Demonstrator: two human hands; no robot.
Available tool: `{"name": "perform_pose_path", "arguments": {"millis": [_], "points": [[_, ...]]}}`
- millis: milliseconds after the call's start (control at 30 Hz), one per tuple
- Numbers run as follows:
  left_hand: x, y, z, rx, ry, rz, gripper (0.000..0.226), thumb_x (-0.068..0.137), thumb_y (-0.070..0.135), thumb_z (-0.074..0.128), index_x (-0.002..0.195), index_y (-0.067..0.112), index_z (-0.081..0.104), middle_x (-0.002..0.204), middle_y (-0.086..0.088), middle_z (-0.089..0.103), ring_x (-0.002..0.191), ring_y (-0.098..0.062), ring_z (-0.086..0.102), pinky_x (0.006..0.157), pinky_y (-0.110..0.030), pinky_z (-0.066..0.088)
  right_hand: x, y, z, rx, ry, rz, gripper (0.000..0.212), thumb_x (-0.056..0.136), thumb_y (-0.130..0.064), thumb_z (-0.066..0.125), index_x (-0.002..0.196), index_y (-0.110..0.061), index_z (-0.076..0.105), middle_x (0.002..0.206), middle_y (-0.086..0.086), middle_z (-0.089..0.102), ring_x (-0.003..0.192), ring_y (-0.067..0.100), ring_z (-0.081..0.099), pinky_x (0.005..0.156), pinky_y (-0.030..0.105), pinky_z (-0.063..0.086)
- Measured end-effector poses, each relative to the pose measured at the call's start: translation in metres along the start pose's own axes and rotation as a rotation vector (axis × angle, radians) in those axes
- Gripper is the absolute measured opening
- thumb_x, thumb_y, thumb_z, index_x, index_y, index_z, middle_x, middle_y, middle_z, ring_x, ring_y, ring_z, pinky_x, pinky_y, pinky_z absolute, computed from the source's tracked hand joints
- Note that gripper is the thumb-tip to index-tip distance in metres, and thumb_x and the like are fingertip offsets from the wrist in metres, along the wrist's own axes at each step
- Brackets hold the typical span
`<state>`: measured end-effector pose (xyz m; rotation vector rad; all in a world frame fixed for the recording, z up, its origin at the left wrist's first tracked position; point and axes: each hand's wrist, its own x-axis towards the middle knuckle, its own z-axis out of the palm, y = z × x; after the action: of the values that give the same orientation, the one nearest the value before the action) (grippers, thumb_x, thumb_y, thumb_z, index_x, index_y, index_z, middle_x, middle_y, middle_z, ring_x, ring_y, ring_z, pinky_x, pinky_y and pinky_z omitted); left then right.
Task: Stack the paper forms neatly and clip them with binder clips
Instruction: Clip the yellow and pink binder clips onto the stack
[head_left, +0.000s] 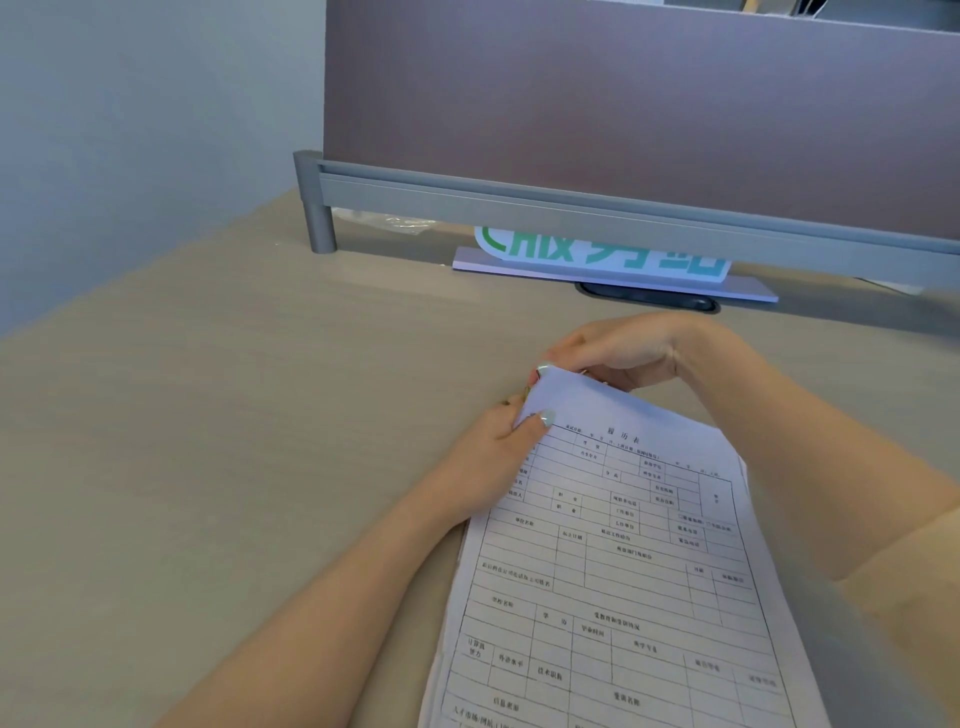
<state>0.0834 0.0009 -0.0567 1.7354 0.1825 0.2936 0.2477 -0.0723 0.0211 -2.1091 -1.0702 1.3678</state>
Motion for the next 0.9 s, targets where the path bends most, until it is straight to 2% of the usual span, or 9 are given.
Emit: {"name": "perform_pose_path", "arguments": {"millis": [133,233,300,367,433,533,633,767,900], "points": [[-0.001,-0.001,-0.001,0.003,-0.022,-0.002,0.023,0.096,0.022,0.039,0.105,0.019,0.060,0.094,0.011,0.064,0.090,-0.006,0.061,0.081,-0.019,0.047,-0.002,0.000,0.002,0.011,0.016,-0.043,0.013,0.088,-0.026,0.057,0.093,-0.020,0.067,0.093,-0.001,0.069,0.082,0.013,0.063,0.067,0.020,0.053],[-0.001,0.000,-0.002,-0.059,-0.016,-0.004,0.024,0.097,0.020,0.039,0.100,0.018,0.062,0.089,0.014,0.067,0.080,0.003,0.064,0.075,-0.013,0.048,-0.004,0.000,0.007,0.013,0.077,-0.087,0.018,0.088,-0.032,0.057,0.088,-0.019,0.069,0.082,-0.004,0.070,0.072,0.010,0.063,0.059,0.018,0.050],[-0.001,0.001,-0.004,-0.114,-0.012,-0.033,0.025,0.096,0.020,0.040,0.094,0.017,0.064,0.085,0.011,0.068,0.074,0.004,0.066,0.070,-0.012,0.050,-0.005,0.002,0.013,0.016,0.144,-0.113,0.024,0.088,-0.037,0.054,0.076,-0.023,0.069,0.069,-0.010,0.069,0.062,0.006,0.063,0.056,0.018,0.048],[-0.001,0.000,-0.005,-0.138,-0.005,-0.066,0.025,0.096,0.023,0.042,0.090,0.018,0.066,0.087,0.006,0.070,0.076,-0.002,0.067,0.073,-0.017,0.052,-0.004,0.006,0.018,-0.023,0.261,-0.159,0.033,0.089,-0.042,0.050,0.067,-0.026,0.068,0.062,-0.015,0.068,0.058,0.000,0.061,0.062,0.019,0.046],[0.000,0.000,-0.006,-0.141,-0.006,-0.100,0.025,0.095,0.025,0.043,0.089,0.018,0.067,0.089,0.002,0.071,0.079,-0.008,0.068,0.075,-0.022,0.053,0.001,0.012,0.022,-0.002,0.355,-0.246,0.034,0.089,-0.045,0.048,0.073,-0.025,0.069,0.068,-0.015,0.067,0.065,0.002,0.059,0.073,0.021,0.045],[0.000,-0.001,-0.007,-0.145,-0.030,-0.142,0.026,0.094,0.027,0.044,0.090,0.018,0.068,0.091,0.000,0.072,0.083,-0.013,0.069,0.078,-0.026,0.054,0.002,0.020,0.025,0.296,0.473,-0.343,0.029,0.092,-0.038,0.047,0.082,-0.022,0.068,0.069,-0.010,0.066,0.063,0.003,0.058,0.066,0.017,0.048],[0.000,0.000,-0.009,-0.174,-0.043,-0.177,0.027,0.093,0.028,0.045,0.089,0.017,0.070,0.091,-0.002,0.073,0.082,-0.015,0.070,0.080,-0.030,0.055,0.001,0.024,0.026,0.468,0.609,-0.409,0.024,0.092,-0.034,0.047,0.082,-0.022,0.066,0.085,-0.001,0.064,0.081,0.014,0.057,0.078,0.020,0.051],[0.000,0.003,-0.010,-0.245,-0.048,-0.192,0.027,0.093,0.025,0.046,0.084,0.016,0.070,0.076,0.004,0.076,0.073,-0.010,0.071,0.070,-0.024,0.056,-0.002,0.019,0.026,0.513,0.725,-0.453,0.023,0.093,-0.028,0.047,0.079,-0.021,0.064,0.086,0.001,0.063,0.091,0.019,0.054,0.094,0.030,0.045],[-0.001,0.004,-0.011,-0.287,-0.046,-0.211,0.027,0.093,0.024,0.046,0.085,0.015,0.069,0.074,0.005,0.076,0.071,-0.011,0.071,0.068,-0.024,0.056,-0.010,0.014,0.027,0.425,0.770,-0.480,0.023,0.091,-0.026,0.051,0.074,-0.023,0.067,0.074,-0.009,0.073,0.080,0.010,0.061,0.092,0.023,0.046]]}}
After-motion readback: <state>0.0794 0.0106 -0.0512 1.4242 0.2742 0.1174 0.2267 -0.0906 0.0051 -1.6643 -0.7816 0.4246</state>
